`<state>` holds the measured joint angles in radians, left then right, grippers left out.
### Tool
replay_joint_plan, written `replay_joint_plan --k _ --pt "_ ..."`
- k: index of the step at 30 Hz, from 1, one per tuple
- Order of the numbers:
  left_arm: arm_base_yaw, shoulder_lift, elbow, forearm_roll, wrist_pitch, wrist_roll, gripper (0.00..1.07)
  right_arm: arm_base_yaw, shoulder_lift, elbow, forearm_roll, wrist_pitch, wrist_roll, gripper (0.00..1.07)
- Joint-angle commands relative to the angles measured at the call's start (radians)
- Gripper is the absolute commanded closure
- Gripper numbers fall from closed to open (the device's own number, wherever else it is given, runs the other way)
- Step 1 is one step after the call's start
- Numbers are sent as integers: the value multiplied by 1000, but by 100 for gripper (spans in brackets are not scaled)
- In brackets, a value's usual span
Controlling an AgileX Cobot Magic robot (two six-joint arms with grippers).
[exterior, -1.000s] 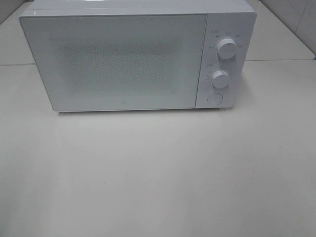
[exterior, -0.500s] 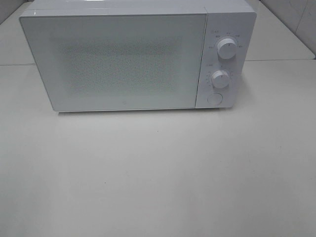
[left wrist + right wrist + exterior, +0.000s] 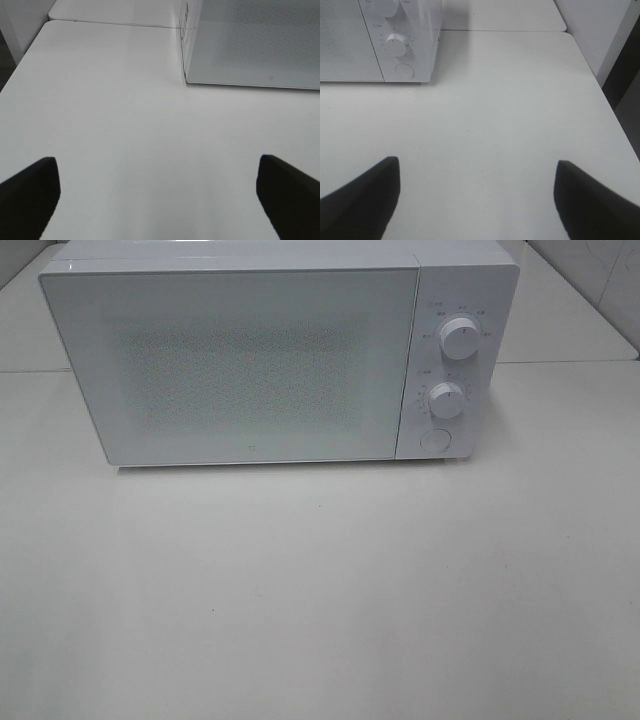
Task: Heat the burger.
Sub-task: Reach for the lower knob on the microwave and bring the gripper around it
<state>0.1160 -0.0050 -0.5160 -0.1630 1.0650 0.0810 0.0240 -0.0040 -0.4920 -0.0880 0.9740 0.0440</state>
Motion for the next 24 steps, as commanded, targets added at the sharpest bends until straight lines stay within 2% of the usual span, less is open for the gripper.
replay_joint_plan --k 1,24 --pt "-3 -11 1 0 3 -4 7 -3 -32 3 -2 -13 -13 31" --pt "-3 -11 1 0 3 -4 7 -3 -32 3 -2 -13 -13 31"
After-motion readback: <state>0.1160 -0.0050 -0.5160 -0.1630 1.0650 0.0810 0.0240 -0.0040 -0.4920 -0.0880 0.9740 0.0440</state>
